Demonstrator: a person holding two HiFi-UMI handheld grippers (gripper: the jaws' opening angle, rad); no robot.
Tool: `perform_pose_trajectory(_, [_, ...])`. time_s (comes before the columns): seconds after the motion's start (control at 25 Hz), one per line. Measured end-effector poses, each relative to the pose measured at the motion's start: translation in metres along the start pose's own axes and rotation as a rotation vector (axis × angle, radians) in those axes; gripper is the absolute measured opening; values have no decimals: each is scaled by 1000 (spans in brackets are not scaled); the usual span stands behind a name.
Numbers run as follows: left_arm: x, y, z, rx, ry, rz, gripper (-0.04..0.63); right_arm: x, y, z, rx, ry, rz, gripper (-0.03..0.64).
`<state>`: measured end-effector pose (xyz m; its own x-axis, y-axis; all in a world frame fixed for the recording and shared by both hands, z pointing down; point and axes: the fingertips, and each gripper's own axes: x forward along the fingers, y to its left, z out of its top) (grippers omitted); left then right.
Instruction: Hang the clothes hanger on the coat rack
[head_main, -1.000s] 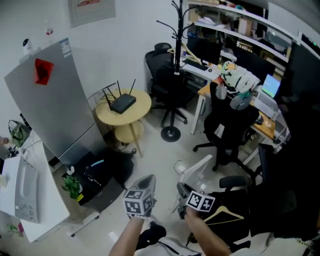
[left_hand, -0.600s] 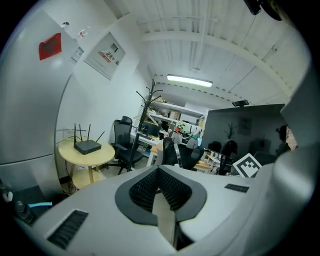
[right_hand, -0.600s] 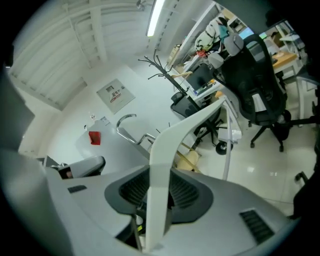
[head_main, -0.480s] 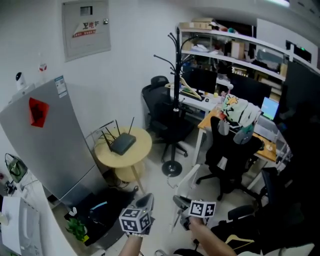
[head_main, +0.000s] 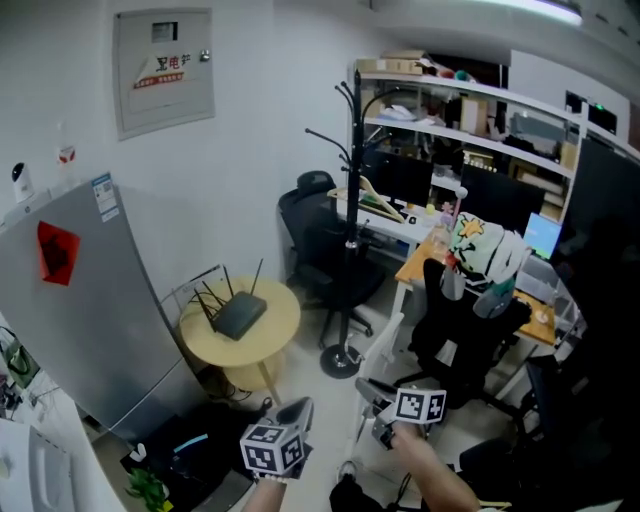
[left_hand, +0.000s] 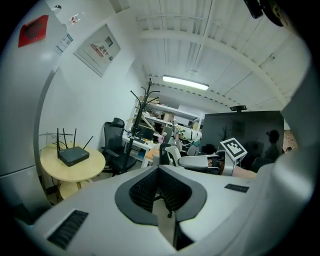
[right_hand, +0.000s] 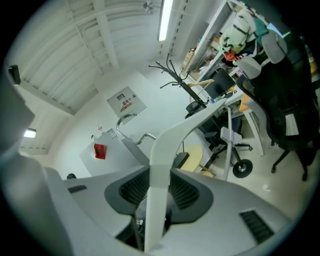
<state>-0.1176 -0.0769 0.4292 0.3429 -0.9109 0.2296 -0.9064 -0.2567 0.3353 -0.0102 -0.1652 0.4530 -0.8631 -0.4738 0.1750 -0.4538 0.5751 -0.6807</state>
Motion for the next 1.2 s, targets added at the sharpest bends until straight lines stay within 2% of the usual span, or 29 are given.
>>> perform_pose_trajectory(0.24, [82, 31, 31, 15, 7, -19, -2, 43, -7, 80, -39, -28, 134, 135])
perform_pose_trajectory(0.48, [163, 63, 91, 49, -4, -6, -2, 76, 8, 184, -206, -8, 316, 135])
perform_pose_trajectory(0.56, [185, 73, 107, 45, -11, 2, -2, 83, 10, 215, -216, -22, 384, 135])
perform_pose_trajectory(0.68, [211, 85, 120, 43, -12, 11, -2, 93, 7, 243, -144, -51, 485, 135])
perform_pose_trajectory(0.92, [253, 115, 134, 13, -4, 11, -2, 125, 4, 257, 9, -33, 644, 135])
perform_pose_trajectory(1.08, [275, 145, 149, -8, -7, 2, -2, 159, 2, 268, 87, -46, 716, 135])
perform_pose_trajectory(1.2, [294, 170, 169, -11, -23, -23, -2, 196, -2, 280, 91, -40, 711, 135])
